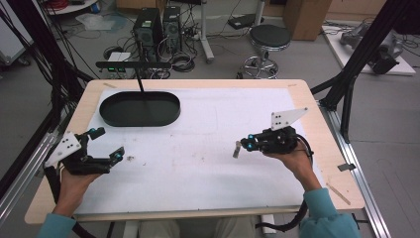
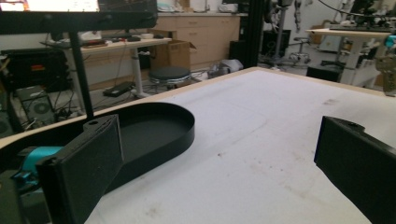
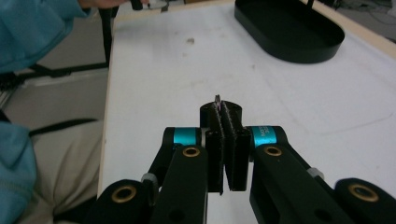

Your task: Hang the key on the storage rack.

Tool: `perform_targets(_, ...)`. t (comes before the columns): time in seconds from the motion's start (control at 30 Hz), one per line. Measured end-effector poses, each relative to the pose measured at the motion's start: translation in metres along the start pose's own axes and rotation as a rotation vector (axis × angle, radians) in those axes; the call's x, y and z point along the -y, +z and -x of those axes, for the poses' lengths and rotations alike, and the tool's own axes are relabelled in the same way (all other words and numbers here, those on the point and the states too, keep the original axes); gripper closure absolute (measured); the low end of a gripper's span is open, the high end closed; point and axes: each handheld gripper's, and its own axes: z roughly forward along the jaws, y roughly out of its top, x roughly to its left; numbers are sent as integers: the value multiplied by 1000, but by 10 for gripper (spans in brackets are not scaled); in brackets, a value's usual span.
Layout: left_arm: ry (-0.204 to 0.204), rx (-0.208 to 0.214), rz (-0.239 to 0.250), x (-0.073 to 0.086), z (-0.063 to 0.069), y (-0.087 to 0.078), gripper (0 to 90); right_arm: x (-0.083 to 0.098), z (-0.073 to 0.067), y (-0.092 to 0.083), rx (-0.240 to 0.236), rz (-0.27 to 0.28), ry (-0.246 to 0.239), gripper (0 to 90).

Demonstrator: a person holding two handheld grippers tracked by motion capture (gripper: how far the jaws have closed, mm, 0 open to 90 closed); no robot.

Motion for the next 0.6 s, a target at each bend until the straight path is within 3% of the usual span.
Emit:
perform_targets(0.2, 16, 83, -27, -30, -3, 15, 17, -20, 1, 6, 5, 78, -21, 886)
perform_targets(0.6, 27, 236, -76, -77, -1, 39, 17, -63, 5, 26, -24, 137, -67, 886)
